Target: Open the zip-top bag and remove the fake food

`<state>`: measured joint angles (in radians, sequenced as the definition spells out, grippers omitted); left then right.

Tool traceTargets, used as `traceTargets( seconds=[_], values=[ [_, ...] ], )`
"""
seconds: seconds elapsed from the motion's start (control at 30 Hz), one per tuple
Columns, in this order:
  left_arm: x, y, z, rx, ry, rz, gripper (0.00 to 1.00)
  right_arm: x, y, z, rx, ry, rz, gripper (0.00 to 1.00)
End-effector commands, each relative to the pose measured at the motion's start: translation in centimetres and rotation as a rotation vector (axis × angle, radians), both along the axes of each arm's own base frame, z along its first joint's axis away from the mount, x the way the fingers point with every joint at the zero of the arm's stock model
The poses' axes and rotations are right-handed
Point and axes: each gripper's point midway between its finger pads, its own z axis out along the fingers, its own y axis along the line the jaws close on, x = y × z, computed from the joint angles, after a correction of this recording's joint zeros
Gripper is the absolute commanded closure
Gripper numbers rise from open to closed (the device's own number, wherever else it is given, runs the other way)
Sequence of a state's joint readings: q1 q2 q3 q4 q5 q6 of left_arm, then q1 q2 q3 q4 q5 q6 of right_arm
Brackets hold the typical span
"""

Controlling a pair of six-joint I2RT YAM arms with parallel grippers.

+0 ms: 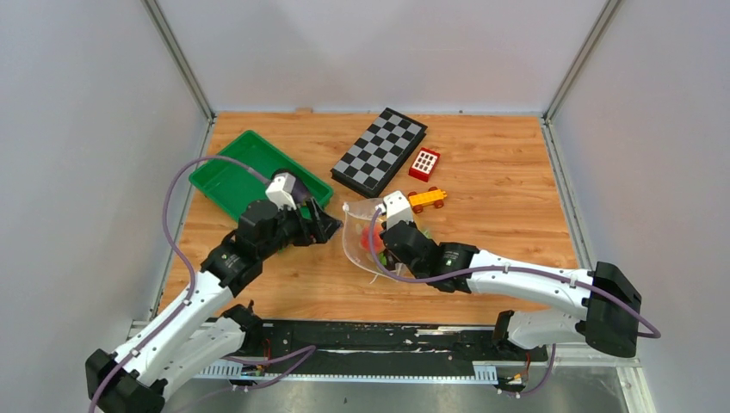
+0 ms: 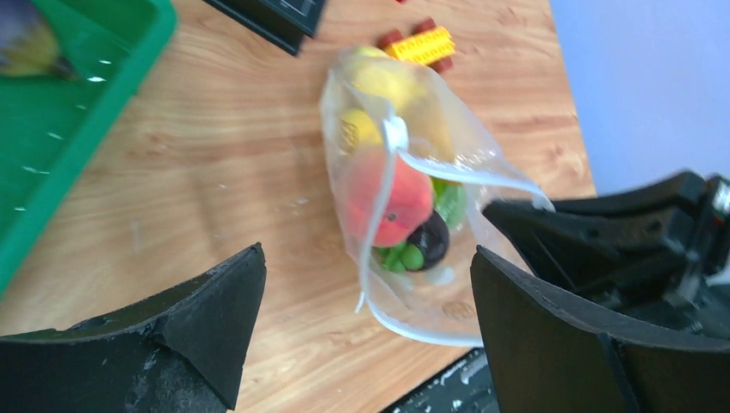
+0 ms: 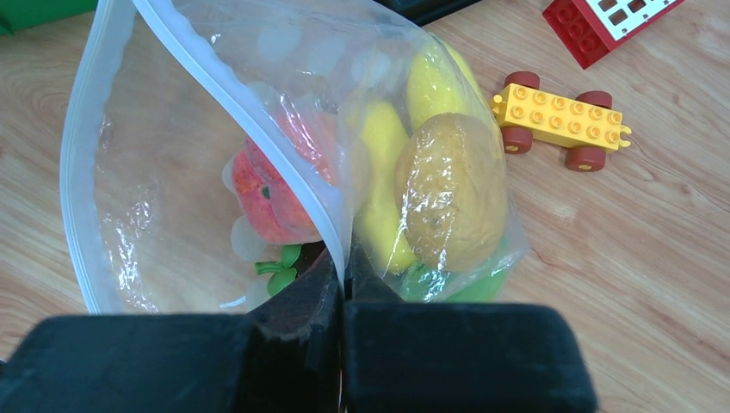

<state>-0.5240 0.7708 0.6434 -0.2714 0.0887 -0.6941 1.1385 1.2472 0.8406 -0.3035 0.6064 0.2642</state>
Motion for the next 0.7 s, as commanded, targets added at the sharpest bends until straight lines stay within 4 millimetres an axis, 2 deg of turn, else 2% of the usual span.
traceTargets(
  seconds=[0.0, 0.13, 0.33, 0.67],
  values=[
    [-1.1, -3.1, 1.7, -0.070, -0.059, -0.055, 0.06, -0.1, 0.5, 1.8, 0.030, -0.010, 0.006, 1.00],
    [-1.6, -6.2, 1.5, -0.069, -0.060, -0.134, 0.07, -0.1, 0.2, 1.3, 0.015, 0.005, -0.008, 1.00],
    [-1.1, -9.6, 1.2, -0.029, -0.085, -0.159, 0.10, -0.2, 0.0, 1.7, 0.035, 0.011, -0.027, 1.00],
    [-1.7, -13.4, -1.1, -0.008, -0.081, -0.209, 0.15, -0.4, -0.2, 1.2, 0.031, 0.027, -0.037, 1.00]
  ],
)
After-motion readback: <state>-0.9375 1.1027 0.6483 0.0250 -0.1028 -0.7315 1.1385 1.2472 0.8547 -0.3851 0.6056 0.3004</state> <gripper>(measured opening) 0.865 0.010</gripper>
